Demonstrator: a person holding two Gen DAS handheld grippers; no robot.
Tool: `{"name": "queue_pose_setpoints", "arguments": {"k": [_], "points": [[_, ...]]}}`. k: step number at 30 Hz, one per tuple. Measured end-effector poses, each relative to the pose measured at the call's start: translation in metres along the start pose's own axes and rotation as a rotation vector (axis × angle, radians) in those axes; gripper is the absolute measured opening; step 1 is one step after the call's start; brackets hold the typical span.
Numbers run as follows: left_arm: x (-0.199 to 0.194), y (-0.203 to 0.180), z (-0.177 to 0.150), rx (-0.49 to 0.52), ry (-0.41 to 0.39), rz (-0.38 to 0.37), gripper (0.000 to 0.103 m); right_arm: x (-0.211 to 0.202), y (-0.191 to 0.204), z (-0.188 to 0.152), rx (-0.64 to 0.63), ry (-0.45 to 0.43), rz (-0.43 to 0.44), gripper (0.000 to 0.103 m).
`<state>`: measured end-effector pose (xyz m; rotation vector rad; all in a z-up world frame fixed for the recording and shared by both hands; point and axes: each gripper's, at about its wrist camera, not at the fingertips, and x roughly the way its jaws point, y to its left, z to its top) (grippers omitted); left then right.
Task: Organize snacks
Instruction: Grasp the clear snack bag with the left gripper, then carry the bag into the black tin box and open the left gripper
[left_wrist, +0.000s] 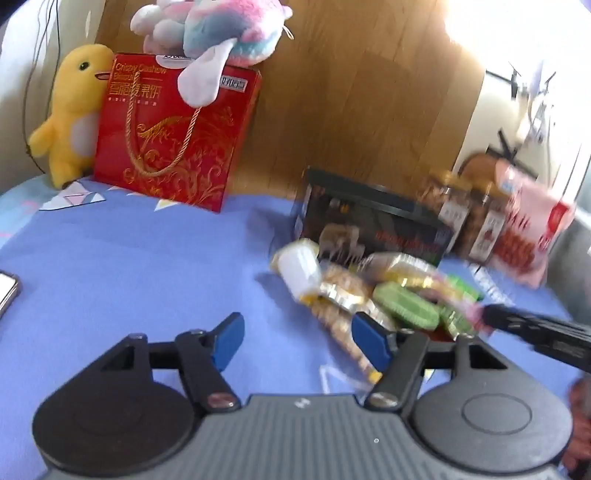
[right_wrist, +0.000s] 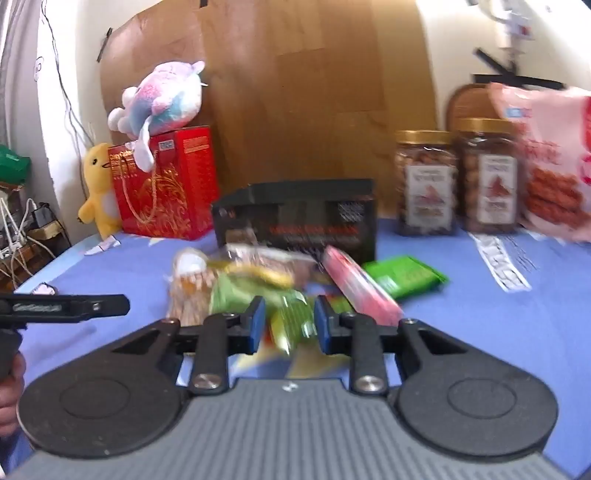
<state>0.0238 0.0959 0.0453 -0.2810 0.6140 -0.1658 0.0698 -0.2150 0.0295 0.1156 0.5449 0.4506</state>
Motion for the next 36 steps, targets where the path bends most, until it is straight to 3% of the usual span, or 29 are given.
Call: {"name": "queue_pose_setpoints", "arguments": {"k": [5,9,12,14,18,22,28,31,36], "points": [[0.044,0.004,0.056,-0.131,0.103,-0.253,0.066,0.031,-0.025,0.024,0.248,0.063,0.126,0.034],[0.111,-0.028,0.091,-0.062,0.219,-0.255,0.066,0.045,-0.029,0.03,0.28,0.115,0.122,0.042],[0.151,-0.057,0.088,-0.004,0.336,-0.255,0.058,0.06,-0.038,0.029,0.315,0.204,0.189,0.045],[0.17,-0.069,0.077,0.017,0.386,-0.216,0.056,0.071,-0.041,0.024,0.322,0.276,0.228,0.047],[0.163,-0.069,0.067,-0.059,0.336,-0.203,0.048,0.064,-0.042,0.02,0.314,0.261,0.259,0.043],[0.122,-0.069,0.065,-0.104,0.221,-0.214,0.046,0.036,-0.021,0.034,0.223,0.172,0.302,0.041],[0.102,-0.07,0.121,-0.063,0.03,-0.235,0.046,0.032,-0.009,0.086,0.152,-0.007,0.317,0.041],[0.143,-0.064,0.144,-0.068,0.06,-0.208,0.046,0.069,-0.018,0.104,0.136,-0.003,0.272,0.041],[0.208,-0.04,0.145,-0.164,0.155,-0.177,0.042,0.132,-0.028,0.103,0.133,0.096,0.207,0.043]]}}
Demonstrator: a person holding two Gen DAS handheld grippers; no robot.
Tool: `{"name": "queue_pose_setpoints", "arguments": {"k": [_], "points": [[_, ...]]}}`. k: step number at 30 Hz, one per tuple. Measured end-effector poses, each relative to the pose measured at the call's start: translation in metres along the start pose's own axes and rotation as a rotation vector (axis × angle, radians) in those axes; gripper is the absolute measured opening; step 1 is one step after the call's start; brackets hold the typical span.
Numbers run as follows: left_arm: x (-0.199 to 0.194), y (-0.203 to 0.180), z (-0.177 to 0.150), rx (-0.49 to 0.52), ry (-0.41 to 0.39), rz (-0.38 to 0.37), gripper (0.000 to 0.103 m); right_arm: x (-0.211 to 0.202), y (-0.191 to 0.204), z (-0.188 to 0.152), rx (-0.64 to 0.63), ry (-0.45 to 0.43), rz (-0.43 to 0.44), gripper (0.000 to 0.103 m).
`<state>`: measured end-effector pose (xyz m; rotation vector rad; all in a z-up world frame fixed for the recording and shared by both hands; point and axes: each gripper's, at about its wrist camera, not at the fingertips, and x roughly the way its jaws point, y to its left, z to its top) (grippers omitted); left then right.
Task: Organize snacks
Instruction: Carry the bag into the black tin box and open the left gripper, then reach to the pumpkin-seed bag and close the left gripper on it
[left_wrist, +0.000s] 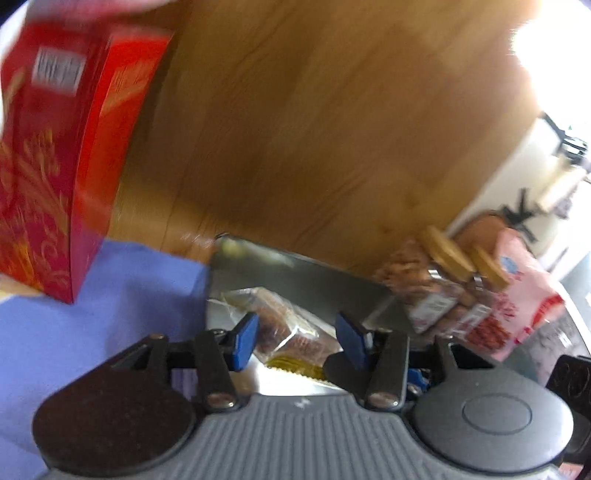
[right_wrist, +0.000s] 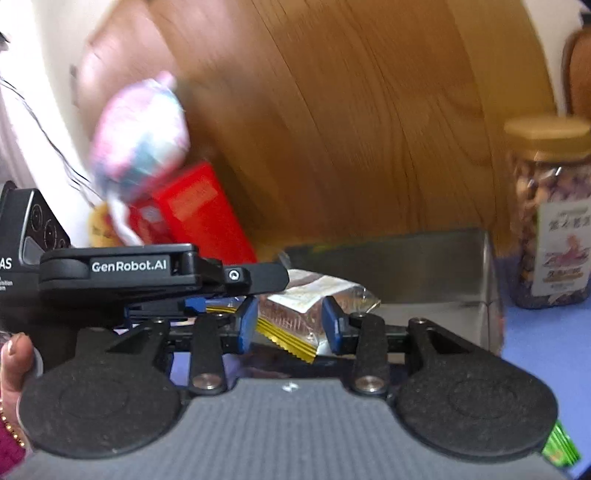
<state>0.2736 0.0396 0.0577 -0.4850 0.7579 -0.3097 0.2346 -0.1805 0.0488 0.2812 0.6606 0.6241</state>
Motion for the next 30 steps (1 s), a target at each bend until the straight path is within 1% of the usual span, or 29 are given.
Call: {"name": "queue_pose_setpoints", "arguments": {"k": [1,2,3,5,6,7,8,9,10,12,14,16,17,20,21,23,24,25,26,28,30], "points": [[0.003,0.0,0.0,0.008,-0.014,-0.004,0.042,0.005,0.0,-0.001,-0.009,0.007,-0.018,0.044],[0.001,0.003,-0.003,0.017,-0.017,-0.006,0.045,0.006,0.0,-0.003,-0.016,0.003,-0.032,0.044],[-0.003,0.002,-0.004,0.022,-0.02,-0.018,0.045,0.005,0.001,-0.005,-0.017,-0.011,-0.033,0.044],[-0.027,0.003,-0.009,0.037,-0.062,-0.063,0.049,-0.021,-0.003,-0.012,-0.003,-0.057,-0.014,0.044],[-0.046,0.007,-0.014,0.033,-0.097,-0.081,0.052,-0.036,-0.003,-0.015,0.0,-0.08,0.006,0.044],[-0.065,0.013,-0.021,0.015,-0.127,-0.094,0.053,-0.051,-0.002,-0.02,0.005,-0.097,0.049,0.044],[-0.086,0.025,-0.028,-0.006,-0.143,-0.11,0.053,-0.061,-0.001,-0.026,0.006,-0.087,0.101,0.044],[-0.099,0.032,-0.039,-0.03,-0.151,-0.119,0.053,-0.063,0.0,-0.033,-0.003,-0.039,0.146,0.045],[-0.11,0.038,-0.051,-0.059,-0.154,-0.123,0.053,-0.06,0.0,-0.04,-0.008,0.015,0.164,0.045],[-0.123,0.047,-0.08,-0.118,-0.132,-0.126,0.054,-0.046,-0.001,-0.051,-0.004,0.11,0.163,0.045],[-0.129,0.049,-0.107,-0.155,-0.1,-0.114,0.054,-0.025,-0.01,-0.06,0.049,0.217,0.157,0.044],[-0.13,0.047,-0.127,-0.161,-0.076,-0.092,0.054,-0.015,-0.02,-0.069,0.112,0.268,0.124,0.044],[-0.129,0.049,-0.133,-0.167,-0.056,-0.081,0.054,-0.019,-0.022,-0.072,0.145,0.251,0.136,0.044],[-0.12,0.052,-0.154,-0.186,-0.009,-0.037,0.053,-0.036,-0.021,-0.082,0.201,0.279,0.202,0.042],[-0.12,0.055,-0.16,-0.195,0.0,-0.037,0.052,-0.044,-0.017,-0.086,0.199,0.278,0.217,0.042],[-0.121,0.056,-0.17,-0.222,0.013,-0.061,0.048,-0.054,0.001,-0.098,0.162,0.265,0.247,0.042],[-0.124,0.057,-0.175,-0.223,0.01,-0.062,0.046,-0.066,0.006,-0.103,0.136,0.248,0.271,0.041],[-0.129,0.057,-0.178,-0.216,0.004,-0.062,0.045,-0.061,0.022,-0.106,0.117,0.247,0.3,0.042],[-0.133,0.059,-0.182,-0.211,-0.002,-0.063,0.045,-0.067,0.026,-0.111,0.108,0.246,0.327,0.042],[-0.143,0.062,-0.186,-0.211,-0.02,-0.06,0.045,-0.076,0.038,-0.117,0.088,0.217,0.322,0.042],[-0.153,0.07,-0.187,-0.223,-0.04,-0.039,0.045,-0.081,0.045,-0.12,0.049,0.18,0.278,0.042]]}}
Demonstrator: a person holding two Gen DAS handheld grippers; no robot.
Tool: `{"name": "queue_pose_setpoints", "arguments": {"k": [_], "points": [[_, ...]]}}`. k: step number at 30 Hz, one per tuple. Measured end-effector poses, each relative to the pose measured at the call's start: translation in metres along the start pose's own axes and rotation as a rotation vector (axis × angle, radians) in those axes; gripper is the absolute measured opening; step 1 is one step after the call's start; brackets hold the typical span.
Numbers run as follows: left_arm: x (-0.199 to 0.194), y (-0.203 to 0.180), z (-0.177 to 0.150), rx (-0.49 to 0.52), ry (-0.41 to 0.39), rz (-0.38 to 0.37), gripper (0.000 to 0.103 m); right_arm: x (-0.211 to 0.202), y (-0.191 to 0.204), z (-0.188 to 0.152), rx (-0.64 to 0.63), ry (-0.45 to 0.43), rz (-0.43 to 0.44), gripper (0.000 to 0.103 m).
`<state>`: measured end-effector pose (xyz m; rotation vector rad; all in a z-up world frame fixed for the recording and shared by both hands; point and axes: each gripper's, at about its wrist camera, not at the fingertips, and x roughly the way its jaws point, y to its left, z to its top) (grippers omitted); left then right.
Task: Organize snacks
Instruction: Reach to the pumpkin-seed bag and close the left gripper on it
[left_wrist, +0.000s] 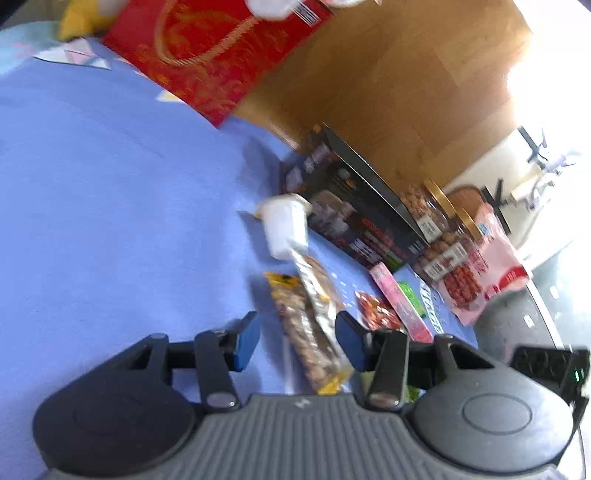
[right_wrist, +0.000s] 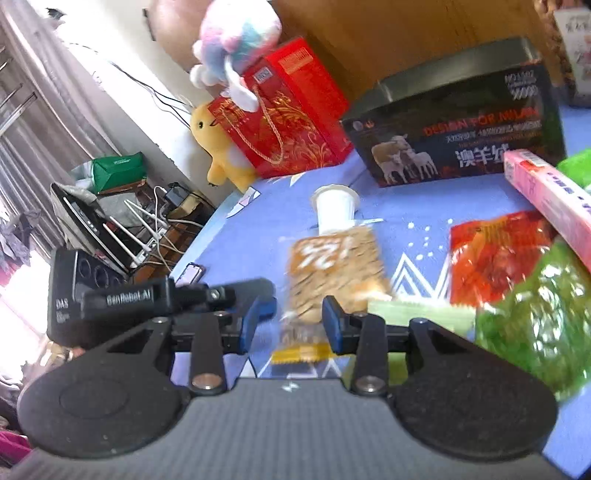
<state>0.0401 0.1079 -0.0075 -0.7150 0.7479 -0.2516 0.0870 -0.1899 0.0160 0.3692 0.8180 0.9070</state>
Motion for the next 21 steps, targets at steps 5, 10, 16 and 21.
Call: {"name": "queue_pose_setpoints", "arguments": {"k": [5,10,16,21], "points": [[-0.009,0.006,0.014,-0.012,-0.022,-0.008,0.046,-0.003,0.005,-0.003,-0.151,-0.071,-0.178,0.055],[0.003,-0.017,0.015,0.062,0.002,-0.038,0.048,0.012,-0.011,0.003,-0.123,-0.011,-0.213,0.065],[0.033,-0.033,0.013,0.108,0.062,-0.026,0.054,0.036,-0.011,0.004,-0.181,0.02,-0.239,0.08],[0.038,-0.037,0.016,0.13,0.06,-0.016,0.054,0.033,-0.021,0.008,-0.093,0.057,-0.178,0.016]]}}
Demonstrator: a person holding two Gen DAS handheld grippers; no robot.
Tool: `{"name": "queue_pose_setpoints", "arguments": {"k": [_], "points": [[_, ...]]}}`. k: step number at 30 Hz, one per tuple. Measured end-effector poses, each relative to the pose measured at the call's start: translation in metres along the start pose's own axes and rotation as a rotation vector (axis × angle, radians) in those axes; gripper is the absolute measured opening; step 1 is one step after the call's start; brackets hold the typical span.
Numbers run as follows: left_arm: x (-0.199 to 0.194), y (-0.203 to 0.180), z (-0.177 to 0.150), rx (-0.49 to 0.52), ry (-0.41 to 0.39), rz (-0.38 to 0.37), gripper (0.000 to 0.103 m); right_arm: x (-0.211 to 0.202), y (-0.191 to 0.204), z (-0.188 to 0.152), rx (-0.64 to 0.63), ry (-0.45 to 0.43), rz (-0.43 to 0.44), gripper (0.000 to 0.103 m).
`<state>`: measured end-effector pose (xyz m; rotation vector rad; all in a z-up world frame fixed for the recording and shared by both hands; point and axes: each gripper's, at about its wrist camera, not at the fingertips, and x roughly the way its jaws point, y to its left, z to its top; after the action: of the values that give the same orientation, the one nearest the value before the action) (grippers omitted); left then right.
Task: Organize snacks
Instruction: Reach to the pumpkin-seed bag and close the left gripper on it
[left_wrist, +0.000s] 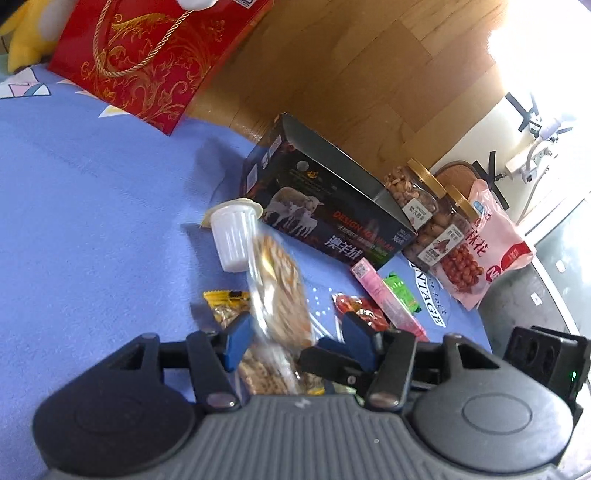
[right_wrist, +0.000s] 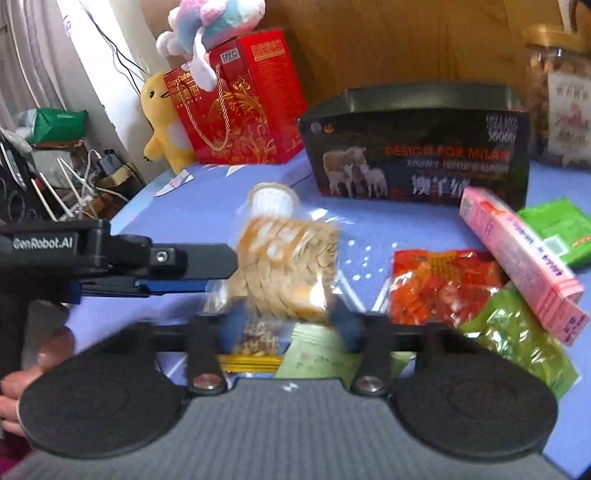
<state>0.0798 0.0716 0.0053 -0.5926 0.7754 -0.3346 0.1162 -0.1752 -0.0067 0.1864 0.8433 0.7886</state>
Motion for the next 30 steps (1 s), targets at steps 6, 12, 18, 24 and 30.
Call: {"name": "queue_pose_setpoints", "arguments": {"k": [6,12,18,24,30], "points": [[-0.008,0.008,-0.002,-0.027,0.001,-0.01,0.053,-0.01,0.015,-0.01,0.024,-0.017,0.089,0.003],[-0.035,0.024,-0.006,-0.056,-0.034,-0.022,0.053,-0.027,0.071,-0.026,-0.218,-0.033,0.14,0.003],[-0.046,0.034,0.003,-0.071,-0.06,-0.017,0.053,-0.033,0.029,-0.011,0.029,-0.079,0.087,0.009],[-0.014,0.013,0.021,-0.008,-0.012,-0.032,0.054,-0.027,0.003,0.005,0.063,-0.103,0.005,0.052],[0.023,0.003,0.029,0.013,0.064,0.021,0.04,0.009,0.006,0.01,-0.046,-0.027,0.029,0.068]]}}
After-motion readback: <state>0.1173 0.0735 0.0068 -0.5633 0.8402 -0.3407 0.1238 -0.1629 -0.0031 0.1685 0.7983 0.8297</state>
